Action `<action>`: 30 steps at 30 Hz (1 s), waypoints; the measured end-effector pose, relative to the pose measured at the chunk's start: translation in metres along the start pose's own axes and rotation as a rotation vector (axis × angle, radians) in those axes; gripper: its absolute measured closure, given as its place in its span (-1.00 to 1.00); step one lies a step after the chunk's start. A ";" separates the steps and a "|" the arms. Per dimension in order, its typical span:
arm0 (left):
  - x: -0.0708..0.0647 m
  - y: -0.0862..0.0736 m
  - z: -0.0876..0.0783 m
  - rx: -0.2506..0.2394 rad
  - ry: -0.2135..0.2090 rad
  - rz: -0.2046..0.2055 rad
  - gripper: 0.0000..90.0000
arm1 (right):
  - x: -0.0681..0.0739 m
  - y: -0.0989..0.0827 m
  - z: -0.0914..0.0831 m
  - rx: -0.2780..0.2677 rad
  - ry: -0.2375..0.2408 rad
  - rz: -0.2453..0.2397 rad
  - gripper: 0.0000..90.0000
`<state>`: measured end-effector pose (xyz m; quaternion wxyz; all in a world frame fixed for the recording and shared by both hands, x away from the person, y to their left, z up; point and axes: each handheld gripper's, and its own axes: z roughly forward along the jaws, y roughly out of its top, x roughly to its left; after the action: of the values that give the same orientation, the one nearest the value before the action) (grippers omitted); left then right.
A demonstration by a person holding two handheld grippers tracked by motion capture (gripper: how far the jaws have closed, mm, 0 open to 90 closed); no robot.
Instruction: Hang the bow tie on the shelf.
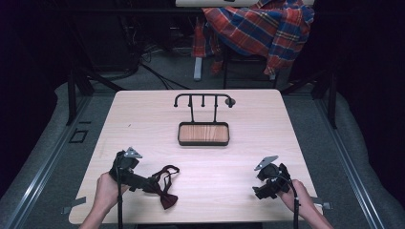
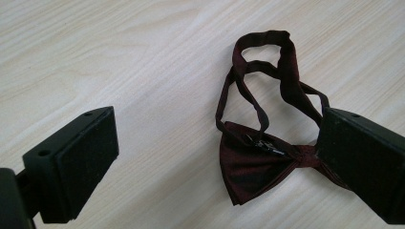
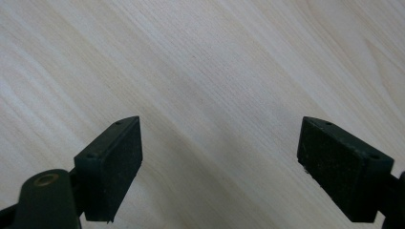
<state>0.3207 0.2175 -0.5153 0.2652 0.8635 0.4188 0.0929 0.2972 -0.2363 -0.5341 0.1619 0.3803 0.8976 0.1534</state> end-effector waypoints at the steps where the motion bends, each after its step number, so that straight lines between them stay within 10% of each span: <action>1: 0.000 0.001 0.001 -0.005 -0.002 -0.004 -0.97 | 0.000 0.000 0.000 0.006 -0.004 -0.007 -0.66; 30: -0.009 0.030 0.028 0.035 0.037 0.054 -0.99 | 0.000 -0.004 0.002 0.025 0.009 -0.005 -0.66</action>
<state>0.3459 0.1849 -0.5223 0.2396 0.8772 0.4018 0.1086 0.2954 -0.2381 -0.5378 0.1536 0.3795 0.9010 0.1435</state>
